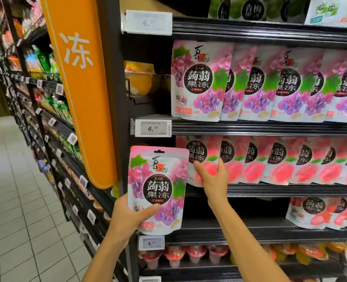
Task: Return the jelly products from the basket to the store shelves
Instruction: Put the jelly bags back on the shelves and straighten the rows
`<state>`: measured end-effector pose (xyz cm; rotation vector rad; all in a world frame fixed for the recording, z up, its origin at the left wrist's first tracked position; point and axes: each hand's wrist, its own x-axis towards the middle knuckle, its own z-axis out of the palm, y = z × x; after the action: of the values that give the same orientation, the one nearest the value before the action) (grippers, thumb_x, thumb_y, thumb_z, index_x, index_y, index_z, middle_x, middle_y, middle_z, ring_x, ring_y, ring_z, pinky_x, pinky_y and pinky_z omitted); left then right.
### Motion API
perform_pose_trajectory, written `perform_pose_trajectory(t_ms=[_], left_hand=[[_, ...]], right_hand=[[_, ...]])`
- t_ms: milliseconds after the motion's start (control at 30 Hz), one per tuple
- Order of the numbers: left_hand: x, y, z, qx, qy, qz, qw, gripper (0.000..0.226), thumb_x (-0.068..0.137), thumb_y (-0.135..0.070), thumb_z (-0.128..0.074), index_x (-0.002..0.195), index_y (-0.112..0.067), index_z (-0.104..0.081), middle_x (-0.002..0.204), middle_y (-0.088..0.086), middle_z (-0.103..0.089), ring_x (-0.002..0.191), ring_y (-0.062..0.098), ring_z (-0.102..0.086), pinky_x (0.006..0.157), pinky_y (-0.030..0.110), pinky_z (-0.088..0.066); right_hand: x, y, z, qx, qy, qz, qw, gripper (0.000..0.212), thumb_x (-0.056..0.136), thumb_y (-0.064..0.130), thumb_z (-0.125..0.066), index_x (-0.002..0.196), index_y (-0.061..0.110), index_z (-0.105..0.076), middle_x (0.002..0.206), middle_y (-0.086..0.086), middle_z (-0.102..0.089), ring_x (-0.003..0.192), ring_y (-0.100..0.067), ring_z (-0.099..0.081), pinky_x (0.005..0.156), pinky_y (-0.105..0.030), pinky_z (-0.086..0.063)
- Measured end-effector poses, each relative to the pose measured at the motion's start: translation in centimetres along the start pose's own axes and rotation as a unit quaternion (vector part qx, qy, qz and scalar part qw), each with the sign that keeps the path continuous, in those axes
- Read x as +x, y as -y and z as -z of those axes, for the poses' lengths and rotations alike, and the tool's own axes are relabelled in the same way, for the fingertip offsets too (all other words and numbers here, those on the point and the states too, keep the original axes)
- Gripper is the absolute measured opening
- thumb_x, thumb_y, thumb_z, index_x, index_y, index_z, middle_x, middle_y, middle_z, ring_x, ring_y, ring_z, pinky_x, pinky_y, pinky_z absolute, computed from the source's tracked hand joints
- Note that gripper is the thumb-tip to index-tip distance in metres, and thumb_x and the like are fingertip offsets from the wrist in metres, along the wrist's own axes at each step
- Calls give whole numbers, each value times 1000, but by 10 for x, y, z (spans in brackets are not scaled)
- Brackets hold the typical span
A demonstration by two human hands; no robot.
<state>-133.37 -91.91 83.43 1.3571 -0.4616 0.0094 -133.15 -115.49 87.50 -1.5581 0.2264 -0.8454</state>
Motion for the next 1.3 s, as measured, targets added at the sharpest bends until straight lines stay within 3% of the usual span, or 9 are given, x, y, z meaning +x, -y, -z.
perform_pose_trajectory(t_ms=[100, 200, 267, 333, 600, 800, 967, 1133, 1300], left_hand=[[-2, 1, 3, -5, -1, 1, 1000, 65, 39, -52, -95, 98, -35, -74, 97, 6, -77, 87, 25, -75, 65, 29, -59], [-5, 4, 6, 2, -5, 8, 1000, 64, 41, -47, -96, 99, -31, -74, 98, 7, -77, 88, 25, -75, 65, 29, -60], [-5, 7, 6, 7, -6, 11, 1000, 60, 45, -40, -94, 100, -30, -73, 98, 7, -77, 88, 25, -75, 64, 29, -60], [-5, 9, 6, 4, -11, 14, 1000, 57, 48, -35, -92, 101, -29, -72, 99, 7, -77, 88, 25, -75, 64, 29, -60], [-4, 9, -5, 9, -13, 10, 1000, 51, 48, -36, -90, 96, -36, -73, 97, 4, -77, 87, 24, -75, 63, 29, -60], [-5, 6, -5, 21, -17, 11, 1000, 51, 48, -36, -91, 96, -34, -74, 96, 5, -77, 86, 25, -75, 63, 30, -60], [-5, 3, -5, 31, -25, 15, 999, 45, 55, -23, -92, 95, -34, -73, 96, 6, -77, 86, 25, -75, 62, 31, -60], [-6, -6, -13, 27, -18, 9, 999, 46, 56, -20, -92, 97, -32, -74, 96, 6, -77, 85, 25, -75, 62, 28, -59], [-3, -19, -25, 23, -17, 1, 1000, 61, 48, -36, -92, 103, -25, -71, 98, 6, -77, 87, 24, -75, 63, 29, -59]], right_hand=[[-5, -5, 13, -73, 55, 13, 996, 62, 74, 45, -80, 118, 11, -53, 125, 0, -60, 121, -14, -52, 105, -42, -44], [-7, -6, 32, -110, 83, 52, 989, 36, 75, 37, -82, 97, 18, -59, 93, 10, -69, 89, -4, -65, 79, -22, -54], [-6, -5, 44, -133, 76, 66, 986, 35, 75, 28, -84, 105, 20, -66, 93, 14, -71, 86, 6, -65, 72, -8, -50], [-4, -4, 53, -178, 70, 82, 978, 35, 75, 25, -84, 106, 21, -68, 92, 19, -69, 84, 10, -64, 70, -4, -47], [6, -3, 42, -259, 44, 54, 963, 45, 76, 33, -82, 116, 20, -68, 102, 6, -73, 88, -8, -67, 80, -37, -57], [6, -3, 31, -292, 35, 41, 955, 33, 81, 32, -78, 111, 28, -68, 94, 11, -73, 83, -10, -69, 73, -39, -58], [3, -4, 39, -278, 31, 28, 960, 33, 87, 27, -73, 119, 28, -65, 82, 11, -73, 49, -6, -65, 67, -38, -58], [3, 1, 43, -258, 41, 30, 965, 31, 87, 23, -73, 118, 22, -65, 81, 10, -72, 58, -8, -68, 71, -42, -59], [-4, 12, 54, -289, 35, 48, 955, 33, 91, 30, -68, 122, 21, -62, 95, 10, -73, 71, -9, -70, 73, -40, -59]])
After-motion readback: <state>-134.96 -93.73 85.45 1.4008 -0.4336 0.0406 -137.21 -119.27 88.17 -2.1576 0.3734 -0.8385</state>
